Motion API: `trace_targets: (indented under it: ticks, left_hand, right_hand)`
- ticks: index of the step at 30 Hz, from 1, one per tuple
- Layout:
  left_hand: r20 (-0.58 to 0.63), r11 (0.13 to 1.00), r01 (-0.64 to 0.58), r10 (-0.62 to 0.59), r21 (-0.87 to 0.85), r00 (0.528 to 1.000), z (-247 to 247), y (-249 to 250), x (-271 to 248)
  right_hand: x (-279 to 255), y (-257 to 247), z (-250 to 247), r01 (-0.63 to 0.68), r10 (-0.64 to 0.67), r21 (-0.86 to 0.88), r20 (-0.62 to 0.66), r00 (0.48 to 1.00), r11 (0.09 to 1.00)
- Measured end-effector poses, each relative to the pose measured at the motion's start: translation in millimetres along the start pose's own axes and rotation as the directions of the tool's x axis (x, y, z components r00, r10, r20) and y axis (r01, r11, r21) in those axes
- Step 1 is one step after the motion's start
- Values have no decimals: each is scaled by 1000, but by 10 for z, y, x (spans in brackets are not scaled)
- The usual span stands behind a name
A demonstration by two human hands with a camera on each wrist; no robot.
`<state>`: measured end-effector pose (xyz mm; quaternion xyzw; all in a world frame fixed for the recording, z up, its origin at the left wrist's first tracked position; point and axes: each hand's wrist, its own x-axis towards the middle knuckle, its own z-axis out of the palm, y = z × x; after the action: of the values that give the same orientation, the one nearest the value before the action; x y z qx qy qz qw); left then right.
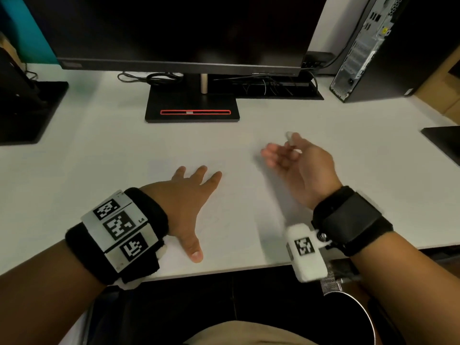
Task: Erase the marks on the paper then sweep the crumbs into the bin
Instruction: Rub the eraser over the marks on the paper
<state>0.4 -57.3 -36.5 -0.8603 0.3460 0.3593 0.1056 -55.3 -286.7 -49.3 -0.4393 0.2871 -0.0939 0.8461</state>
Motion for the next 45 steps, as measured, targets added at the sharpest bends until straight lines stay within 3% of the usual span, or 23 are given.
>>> trace_targets:
  ticks: [1,3,4,5,6,8,10,12,14,16,18,19,21,24,27,31,35,36,38,40,41,45]
  left_hand:
    - [3,1000,0,0,1,1000,-1,5,3]
    - [10,1000,0,0,2,1000,0,9,6]
    - [11,1000,3,-3,1,1000,2,5,0]
    - [10,1000,5,-5,1,1000,0,5,-6]
    - [9,1000,5,-5,0,1000,2,5,-12]
    - [3,1000,6,-6,-2,1000,4,1,-17]
    - [12,1000,6,-6,3,1000,5,4,-22]
    - [23,1000,2,-2,0,1000,-9,5,-10]
    - [51,1000,0,0,-2,999,-34,7,-16]
    - [64,1000,1,-1,4,998,-65,4,-25]
    - [52,1000,2,-2,-7,999,-82,1,-41]
    - [44,1000,4,-4,-12,999,-81,7,-45]
    - [29,1000,10,-10,-8,1000,-58,31,-41]
    - [20,1000,23,-23,10,1000,-32,60,-25]
    - [29,999,30,-31,20,999,-49,65,-16]
    - [29,999,16,-17,39,999,-75,52,27]
    - [28,999,8,-9,40,1000,-90,38,51]
    - [24,999,4,-5,46,1000,-91,36,62]
    - [20,998,-4,3,59,1000,-88,29,88]
    - [18,998,-11,9,62,1000,-76,28,101]
    - [18,998,-14,12,62,1000,-74,27,103]
    - [21,998,-24,23,51,1000,-70,26,93]
  right_hand:
    - [-72,56,11,-100,111,-90,127,986,991]
    - [-170,135,-13,-279,399,-377,291,870,883]
    - [-150,128,-54,-339,496,-451,293,817,825]
    - [-85,85,-115,-384,520,-436,253,816,814]
    - [17,14,-194,-391,470,-345,183,864,853]
    - [221,-175,-321,-216,215,-121,-21,976,969]
    - [262,-301,-397,21,-26,-29,-173,985,999]
    - [159,-300,-359,76,-81,-42,-127,989,996]
    - [-57,-205,-243,-12,22,-182,52,998,983]
    - [-288,-107,-131,-38,193,-524,245,950,851]
    - [-450,-20,-42,116,380,-841,356,854,528]
    - [-482,15,-22,209,428,-908,362,828,363]
    - [-453,32,23,310,430,-943,331,840,122]
    - [-324,-20,79,338,407,-938,283,868,-70]
    - [-248,-16,100,395,349,-906,324,879,-153]
    - [-280,124,110,650,277,-720,591,757,-243]
    - [-139,-1,40,632,217,-715,594,775,-300]
    - [-146,1,30,652,218,-693,616,757,-306]
    - [-253,99,45,763,292,-588,705,646,-267]
    - [-364,177,40,838,390,-519,746,540,-169]
    - [-350,155,24,841,409,-517,740,533,-160]
    - [-84,-51,-21,757,294,-568,700,651,-324]
